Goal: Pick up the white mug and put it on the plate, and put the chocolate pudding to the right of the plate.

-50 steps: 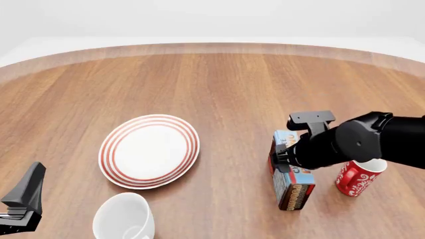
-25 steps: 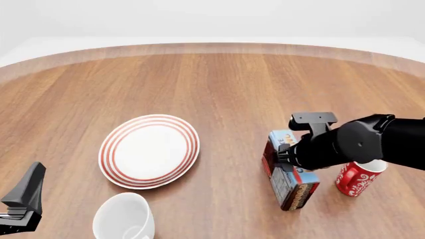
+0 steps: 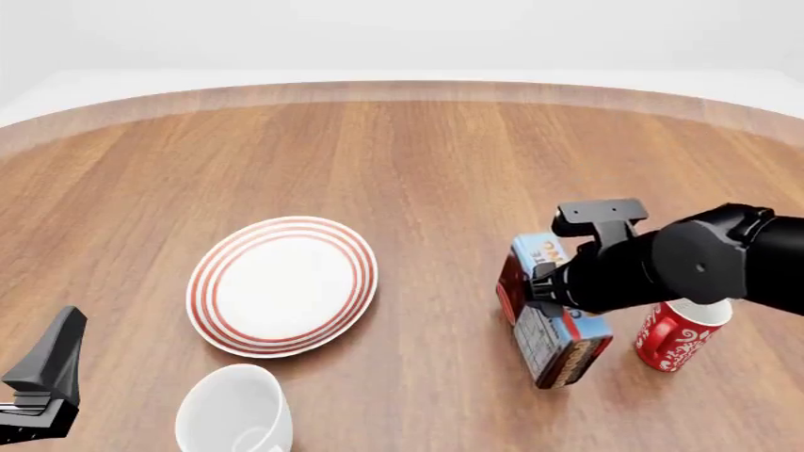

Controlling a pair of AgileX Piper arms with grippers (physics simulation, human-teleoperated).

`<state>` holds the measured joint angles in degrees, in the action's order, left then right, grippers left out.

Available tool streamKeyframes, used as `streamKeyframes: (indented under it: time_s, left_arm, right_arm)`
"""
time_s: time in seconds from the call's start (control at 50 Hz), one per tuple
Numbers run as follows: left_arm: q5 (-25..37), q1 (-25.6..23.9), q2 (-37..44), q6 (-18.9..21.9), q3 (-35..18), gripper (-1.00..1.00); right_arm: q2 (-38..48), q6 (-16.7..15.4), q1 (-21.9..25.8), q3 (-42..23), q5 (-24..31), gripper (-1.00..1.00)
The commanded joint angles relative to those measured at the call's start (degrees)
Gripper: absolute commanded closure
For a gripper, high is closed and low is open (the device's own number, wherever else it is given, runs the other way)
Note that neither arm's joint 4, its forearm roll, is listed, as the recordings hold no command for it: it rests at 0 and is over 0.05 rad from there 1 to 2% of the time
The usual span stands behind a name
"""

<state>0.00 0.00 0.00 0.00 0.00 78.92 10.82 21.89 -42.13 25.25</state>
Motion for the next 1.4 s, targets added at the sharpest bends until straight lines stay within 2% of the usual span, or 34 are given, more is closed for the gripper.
streamKeyframes:
  time_s: [0.02,0.06,0.1,0.56,0.58,0.62,0.72,1.06,1.4]
  left_arm:
    - [0.0,0.0,0.0,0.0,0.0,-1.0]
    - [0.0,0.0,0.0,0.0,0.0,-1.0]
    - [0.0,0.0,0.0,0.0,0.0,-1.0]
    - [0.0,0.0,0.0,0.0,0.0,-1.0]
    - [0.0,0.0,0.0,0.0,0.0,-1.0]
    - [0.0,0.0,0.0,0.0,0.0,-1.0]
    - [0.0,0.0,0.0,0.0,0.0,-1.0]
    - [0.0,0.0,0.0,0.0,0.0,-1.0]
    - [0.0,0.0,0.0,0.0,0.0,-1.0]
  right_arm:
    - [-1.9,2.2,0.2,-1.5,1.3,1.0]
    - [-2.3,2.3,0.2,-1.9,1.7,1.0]
    - [-2.7,3.7,0.8,-2.5,2.0,1.0]
    - [-2.3,6.4,2.0,-6.6,2.3,1.0]
    - [-2.0,7.4,2.0,-6.7,2.2,1.0]
    - [-1.7,6.6,2.0,-7.1,2.1,1.0]
    - [-1.0,7.9,2.2,-7.7,1.8,1.0]
    - [2.3,7.0,2.1,-10.7,0.6,1.0]
    - [7.3,8.6,2.7,-14.4,-0.2,1.0]
